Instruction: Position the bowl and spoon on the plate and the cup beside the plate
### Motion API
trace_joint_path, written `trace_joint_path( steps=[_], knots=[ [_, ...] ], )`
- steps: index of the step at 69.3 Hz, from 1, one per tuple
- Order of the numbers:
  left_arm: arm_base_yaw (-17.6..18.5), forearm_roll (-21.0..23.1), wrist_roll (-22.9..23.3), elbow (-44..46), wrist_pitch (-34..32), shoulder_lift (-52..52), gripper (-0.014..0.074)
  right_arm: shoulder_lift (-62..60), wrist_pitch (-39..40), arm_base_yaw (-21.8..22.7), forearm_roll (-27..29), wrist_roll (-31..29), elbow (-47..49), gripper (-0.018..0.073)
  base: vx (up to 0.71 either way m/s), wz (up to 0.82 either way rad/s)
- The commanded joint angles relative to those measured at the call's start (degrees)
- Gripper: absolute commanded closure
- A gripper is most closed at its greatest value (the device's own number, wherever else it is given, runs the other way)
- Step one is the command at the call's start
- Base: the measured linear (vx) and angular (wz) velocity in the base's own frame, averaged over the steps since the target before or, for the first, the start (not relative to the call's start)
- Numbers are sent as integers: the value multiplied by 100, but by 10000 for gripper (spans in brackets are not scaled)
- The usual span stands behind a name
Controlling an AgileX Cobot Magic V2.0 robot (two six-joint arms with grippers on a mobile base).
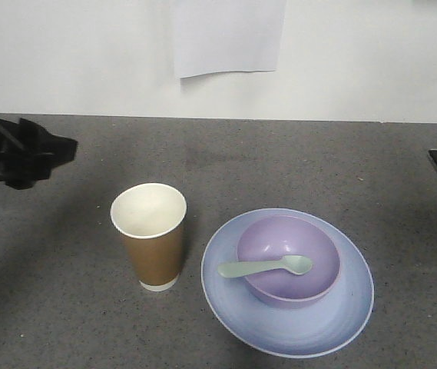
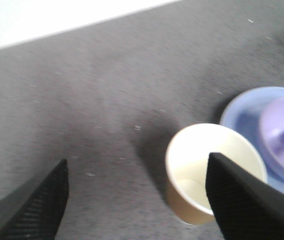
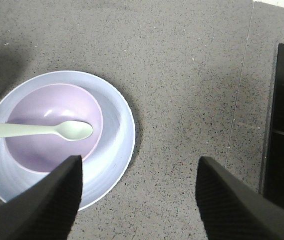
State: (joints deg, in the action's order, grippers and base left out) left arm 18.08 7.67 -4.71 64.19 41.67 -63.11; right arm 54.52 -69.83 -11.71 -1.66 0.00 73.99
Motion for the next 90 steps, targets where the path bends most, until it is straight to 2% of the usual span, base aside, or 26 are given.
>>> trace_joint_path(
  steps=[1,9,17,35,51,66,75,90],
  knots=[
    [14,-891,676,144,-299,431,66,-30,349,18,-7,0,160,95,0,0],
    [14,-1712,1260,137,-87,818,85,-30,337,18,-7,0,160,95,0,0],
    [14,-2106,1557,133,198,1148,95,-30,299,18,84,0,160,95,0,0],
    [14,-2119,1551,133,457,1672,95,-30,282,18,106,0,160,95,0,0],
    [14,-2119,1551,21,571,1723,95,-30,255,18,125,31,160,95,0,0],
    [14,-2119,1964,-785,216,1864,95,-104,194,18,75,0,118,95,0,0],
    [14,-2119,2004,-1166,-135,2147,95,-465,485,18,-72,65,-372,95,0,0],
    [14,-2144,1980,-1434,-209,2597,137,-1272,1317,18,-209,197,-1570,95,0,0]
  ],
)
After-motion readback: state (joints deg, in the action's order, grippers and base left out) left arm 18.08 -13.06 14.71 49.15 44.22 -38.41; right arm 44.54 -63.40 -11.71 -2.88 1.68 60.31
